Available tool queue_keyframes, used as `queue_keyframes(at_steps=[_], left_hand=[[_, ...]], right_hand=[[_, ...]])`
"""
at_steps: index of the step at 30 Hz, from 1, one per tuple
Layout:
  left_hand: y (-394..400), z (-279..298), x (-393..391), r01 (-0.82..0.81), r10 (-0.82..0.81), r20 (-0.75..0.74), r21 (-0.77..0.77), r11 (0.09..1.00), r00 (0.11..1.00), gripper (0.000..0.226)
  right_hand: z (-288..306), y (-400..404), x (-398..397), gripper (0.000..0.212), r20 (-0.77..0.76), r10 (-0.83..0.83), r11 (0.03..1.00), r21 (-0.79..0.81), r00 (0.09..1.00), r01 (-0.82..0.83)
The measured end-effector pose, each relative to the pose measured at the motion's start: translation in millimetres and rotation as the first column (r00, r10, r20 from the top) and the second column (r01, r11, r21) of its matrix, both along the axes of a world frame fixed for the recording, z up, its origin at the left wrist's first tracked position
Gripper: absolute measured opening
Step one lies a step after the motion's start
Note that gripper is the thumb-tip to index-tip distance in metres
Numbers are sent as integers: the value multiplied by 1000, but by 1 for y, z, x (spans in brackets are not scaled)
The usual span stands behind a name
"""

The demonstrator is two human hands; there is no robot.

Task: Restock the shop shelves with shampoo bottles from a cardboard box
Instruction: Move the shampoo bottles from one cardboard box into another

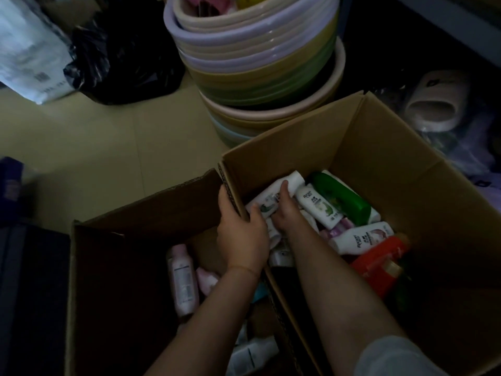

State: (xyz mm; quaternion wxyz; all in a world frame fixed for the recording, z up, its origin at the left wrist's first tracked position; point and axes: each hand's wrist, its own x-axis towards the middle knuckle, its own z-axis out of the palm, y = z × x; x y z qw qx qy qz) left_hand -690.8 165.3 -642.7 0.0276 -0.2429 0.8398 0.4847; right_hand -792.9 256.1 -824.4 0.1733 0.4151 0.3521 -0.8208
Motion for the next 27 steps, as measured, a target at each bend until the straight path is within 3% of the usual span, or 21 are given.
queue_keyframes(at_steps=[10, 14, 19, 27], left_hand=[[1, -1, 0, 4, -4, 1, -16, 1000, 1000, 66], [1, 0, 0, 8, -8, 2, -15, 1000, 1000, 67], [1, 1, -1, 5, -5, 17, -21, 1000, 1000, 71], [0, 3, -1, 12, -11, 20, -8, 1000, 1000, 73]], right_hand=[[13, -3, 8, 79, -116, -25, 963, -269, 993, -8], [19, -4, 4, 89, -141, -76, 964, -263, 987, 37], [21, 11, 14, 58, -112, -105, 957, -280, 988, 70], [39, 25, 6, 54, -185, -242, 940, -288, 952, 183]])
